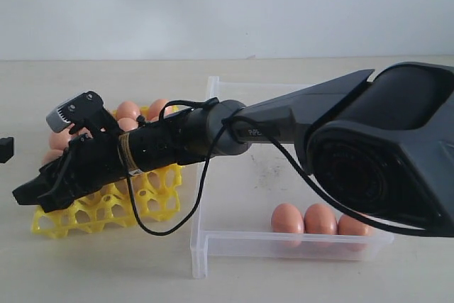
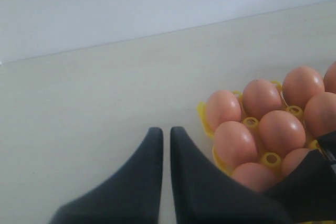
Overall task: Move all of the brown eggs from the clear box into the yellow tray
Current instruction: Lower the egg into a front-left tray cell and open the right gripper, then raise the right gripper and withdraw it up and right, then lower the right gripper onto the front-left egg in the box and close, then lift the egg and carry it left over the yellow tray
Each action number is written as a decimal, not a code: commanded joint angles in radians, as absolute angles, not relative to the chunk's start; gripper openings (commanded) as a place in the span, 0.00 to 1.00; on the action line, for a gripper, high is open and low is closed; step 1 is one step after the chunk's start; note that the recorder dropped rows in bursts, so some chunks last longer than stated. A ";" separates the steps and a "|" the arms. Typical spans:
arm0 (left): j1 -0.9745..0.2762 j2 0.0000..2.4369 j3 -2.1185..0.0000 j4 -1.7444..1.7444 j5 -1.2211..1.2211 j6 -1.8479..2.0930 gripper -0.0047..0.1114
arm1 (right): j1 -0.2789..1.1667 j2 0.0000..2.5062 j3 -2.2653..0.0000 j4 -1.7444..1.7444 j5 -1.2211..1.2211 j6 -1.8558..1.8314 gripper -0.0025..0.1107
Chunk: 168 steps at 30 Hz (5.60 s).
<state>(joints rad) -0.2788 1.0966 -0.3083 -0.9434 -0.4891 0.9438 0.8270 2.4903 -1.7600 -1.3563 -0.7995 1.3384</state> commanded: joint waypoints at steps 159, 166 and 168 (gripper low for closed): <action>-0.277 1.089 -0.304 -0.923 -0.402 0.899 0.07 | 0.579 1.875 -1.187 0.087 0.454 -0.139 0.02; -0.277 1.089 -0.304 -0.923 -0.402 0.899 0.07 | 0.582 1.800 -1.187 0.132 0.282 -0.139 0.02; -0.277 1.089 -0.304 -0.923 -0.411 0.898 0.07 | 0.591 1.793 -1.187 0.141 0.231 -0.139 0.02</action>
